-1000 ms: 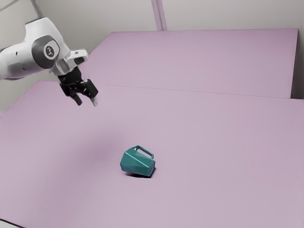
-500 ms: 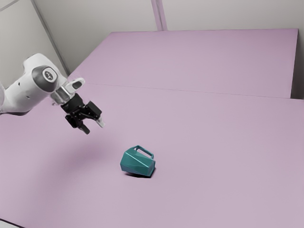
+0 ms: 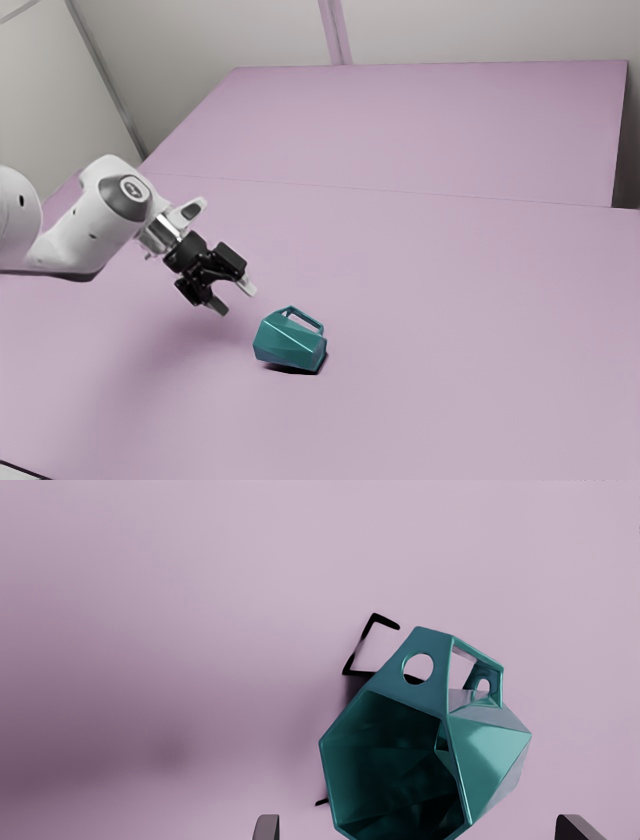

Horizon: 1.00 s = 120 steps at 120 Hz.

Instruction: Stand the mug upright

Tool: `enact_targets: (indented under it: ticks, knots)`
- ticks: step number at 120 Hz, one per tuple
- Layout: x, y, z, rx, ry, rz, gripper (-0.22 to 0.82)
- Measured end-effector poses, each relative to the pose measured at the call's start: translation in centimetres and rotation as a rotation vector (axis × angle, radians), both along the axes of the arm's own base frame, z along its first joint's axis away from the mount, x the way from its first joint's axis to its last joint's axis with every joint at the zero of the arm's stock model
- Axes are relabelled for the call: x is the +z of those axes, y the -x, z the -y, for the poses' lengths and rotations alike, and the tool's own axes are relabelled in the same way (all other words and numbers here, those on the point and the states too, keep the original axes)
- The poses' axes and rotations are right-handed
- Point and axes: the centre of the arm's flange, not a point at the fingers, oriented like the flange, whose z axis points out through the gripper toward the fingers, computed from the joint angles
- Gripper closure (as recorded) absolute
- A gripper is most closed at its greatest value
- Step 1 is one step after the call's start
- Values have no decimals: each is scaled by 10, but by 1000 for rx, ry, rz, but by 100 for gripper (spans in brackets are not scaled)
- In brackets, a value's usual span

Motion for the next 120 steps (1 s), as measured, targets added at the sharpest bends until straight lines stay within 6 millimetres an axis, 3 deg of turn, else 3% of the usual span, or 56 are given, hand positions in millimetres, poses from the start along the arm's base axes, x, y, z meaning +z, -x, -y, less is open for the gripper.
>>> enact_targets:
  ticks: [68,94,120]
  knots:
    - [-31,-5,47,-23,81,13,0]
    - [-34,-7,60,-39,92,27,0]
    - [-33,-8,71,-51,98,45,21]
